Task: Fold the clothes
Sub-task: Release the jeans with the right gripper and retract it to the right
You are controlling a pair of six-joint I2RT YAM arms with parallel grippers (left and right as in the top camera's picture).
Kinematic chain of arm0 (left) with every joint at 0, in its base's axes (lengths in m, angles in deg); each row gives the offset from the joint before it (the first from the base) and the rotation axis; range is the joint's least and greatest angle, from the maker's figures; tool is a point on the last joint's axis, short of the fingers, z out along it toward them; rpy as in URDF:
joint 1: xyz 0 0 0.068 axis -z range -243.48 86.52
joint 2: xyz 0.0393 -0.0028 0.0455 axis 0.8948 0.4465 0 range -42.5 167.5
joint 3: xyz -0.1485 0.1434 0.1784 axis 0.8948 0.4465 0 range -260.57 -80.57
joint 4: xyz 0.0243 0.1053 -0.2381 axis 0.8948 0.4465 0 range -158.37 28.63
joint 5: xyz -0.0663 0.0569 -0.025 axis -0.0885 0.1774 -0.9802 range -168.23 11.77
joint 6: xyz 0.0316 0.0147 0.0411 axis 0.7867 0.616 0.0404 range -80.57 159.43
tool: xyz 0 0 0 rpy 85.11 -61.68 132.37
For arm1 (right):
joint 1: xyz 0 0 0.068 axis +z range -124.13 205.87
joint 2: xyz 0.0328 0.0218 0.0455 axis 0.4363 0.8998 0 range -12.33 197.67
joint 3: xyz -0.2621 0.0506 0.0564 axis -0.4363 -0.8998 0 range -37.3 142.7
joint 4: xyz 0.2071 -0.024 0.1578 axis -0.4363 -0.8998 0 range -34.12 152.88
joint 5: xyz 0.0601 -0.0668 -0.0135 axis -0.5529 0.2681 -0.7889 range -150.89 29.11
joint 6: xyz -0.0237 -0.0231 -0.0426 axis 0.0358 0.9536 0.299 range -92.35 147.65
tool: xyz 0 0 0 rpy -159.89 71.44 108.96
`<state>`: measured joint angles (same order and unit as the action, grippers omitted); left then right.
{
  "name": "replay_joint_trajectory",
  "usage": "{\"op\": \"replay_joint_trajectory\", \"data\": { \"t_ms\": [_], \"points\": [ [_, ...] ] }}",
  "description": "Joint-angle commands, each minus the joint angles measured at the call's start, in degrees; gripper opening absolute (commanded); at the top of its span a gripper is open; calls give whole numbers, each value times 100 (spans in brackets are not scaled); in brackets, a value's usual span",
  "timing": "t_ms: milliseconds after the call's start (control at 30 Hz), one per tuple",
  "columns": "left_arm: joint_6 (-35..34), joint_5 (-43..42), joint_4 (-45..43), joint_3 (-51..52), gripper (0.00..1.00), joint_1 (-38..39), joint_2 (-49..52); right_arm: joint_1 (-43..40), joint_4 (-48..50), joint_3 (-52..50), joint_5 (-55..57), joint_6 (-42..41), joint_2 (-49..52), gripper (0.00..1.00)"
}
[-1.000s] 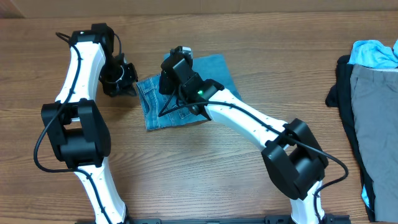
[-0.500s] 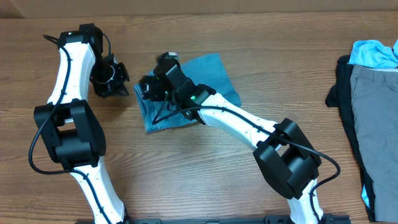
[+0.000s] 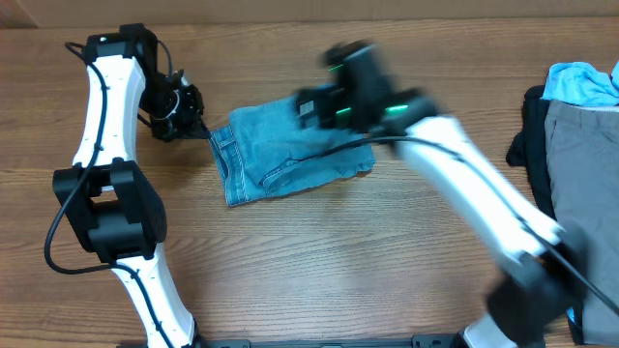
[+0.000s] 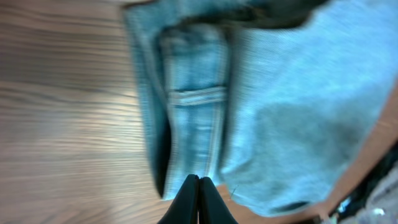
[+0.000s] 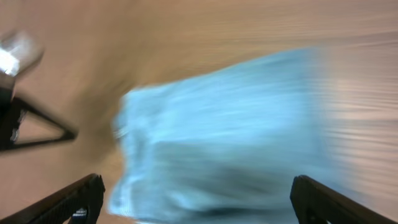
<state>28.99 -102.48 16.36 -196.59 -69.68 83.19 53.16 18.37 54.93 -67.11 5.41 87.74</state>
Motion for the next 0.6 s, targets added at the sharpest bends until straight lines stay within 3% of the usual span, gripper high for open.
{"op": "replay_joint_trajectory", "data": {
  "t_ms": [0,67,200,367,400,567],
  "points": [
    [431,-492,-31,-114,4,369,-26,-876,-732,140,616,129,-756,100],
    [391,-199,-37,-114,4,605,-26,-1311,-1132,140,612,129,-817,100],
    [-562,935,-66,-85,4,960,-24,-2083,-1818,138,595,131,-765,100],
    [-1049,981,-337,-68,44,1073,-22,-2446,-2079,98,621,136,-671,100],
    [-1167,1010,-376,-68,62,1073,-22,-2474,-2076,59,621,186,-671,100],
    [-1449,1099,-682,46,65,1073,-2,-2479,-2070,-35,664,304,-671,100]
  ]
}}
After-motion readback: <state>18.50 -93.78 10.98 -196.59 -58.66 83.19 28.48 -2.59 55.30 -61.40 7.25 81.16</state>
